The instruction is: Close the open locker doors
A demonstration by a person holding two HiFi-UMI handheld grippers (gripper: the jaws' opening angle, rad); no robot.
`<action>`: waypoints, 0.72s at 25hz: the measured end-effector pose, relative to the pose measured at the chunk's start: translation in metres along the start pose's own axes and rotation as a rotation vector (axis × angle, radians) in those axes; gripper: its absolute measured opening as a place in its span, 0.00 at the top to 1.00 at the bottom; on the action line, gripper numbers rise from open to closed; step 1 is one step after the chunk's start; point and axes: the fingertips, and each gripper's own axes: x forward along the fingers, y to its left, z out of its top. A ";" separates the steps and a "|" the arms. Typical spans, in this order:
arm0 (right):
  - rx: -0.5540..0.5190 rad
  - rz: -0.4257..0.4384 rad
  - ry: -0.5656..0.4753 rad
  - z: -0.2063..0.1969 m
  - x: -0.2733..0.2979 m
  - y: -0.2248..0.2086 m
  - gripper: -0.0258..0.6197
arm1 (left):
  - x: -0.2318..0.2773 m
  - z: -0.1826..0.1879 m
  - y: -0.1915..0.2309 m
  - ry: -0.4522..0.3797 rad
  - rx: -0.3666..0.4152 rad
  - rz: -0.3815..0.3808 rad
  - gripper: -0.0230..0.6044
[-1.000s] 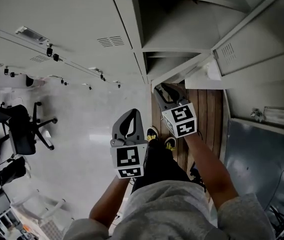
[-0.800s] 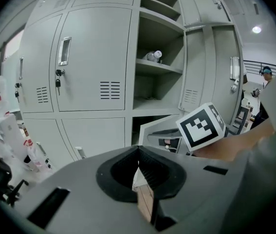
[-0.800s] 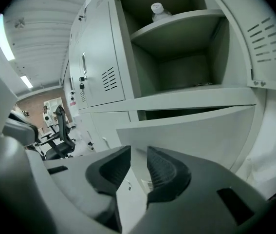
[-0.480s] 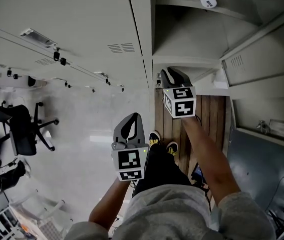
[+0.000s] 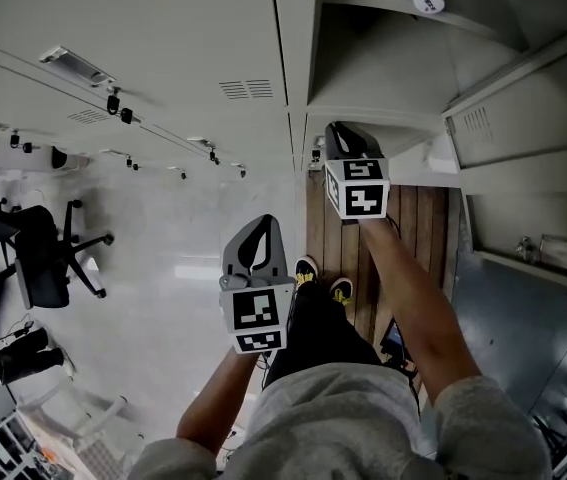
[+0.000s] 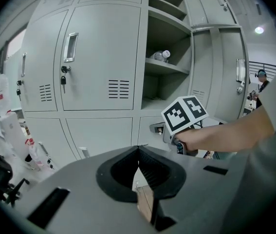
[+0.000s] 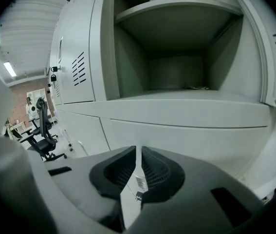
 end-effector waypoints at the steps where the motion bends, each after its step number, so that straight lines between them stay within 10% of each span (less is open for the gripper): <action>1: -0.003 0.004 0.002 0.000 -0.003 0.000 0.88 | -0.001 0.000 -0.001 0.000 -0.001 -0.001 0.95; 18: -0.166 0.111 -0.226 0.038 -0.263 0.018 0.88 | -0.074 0.035 -0.084 -0.097 0.076 -0.089 0.95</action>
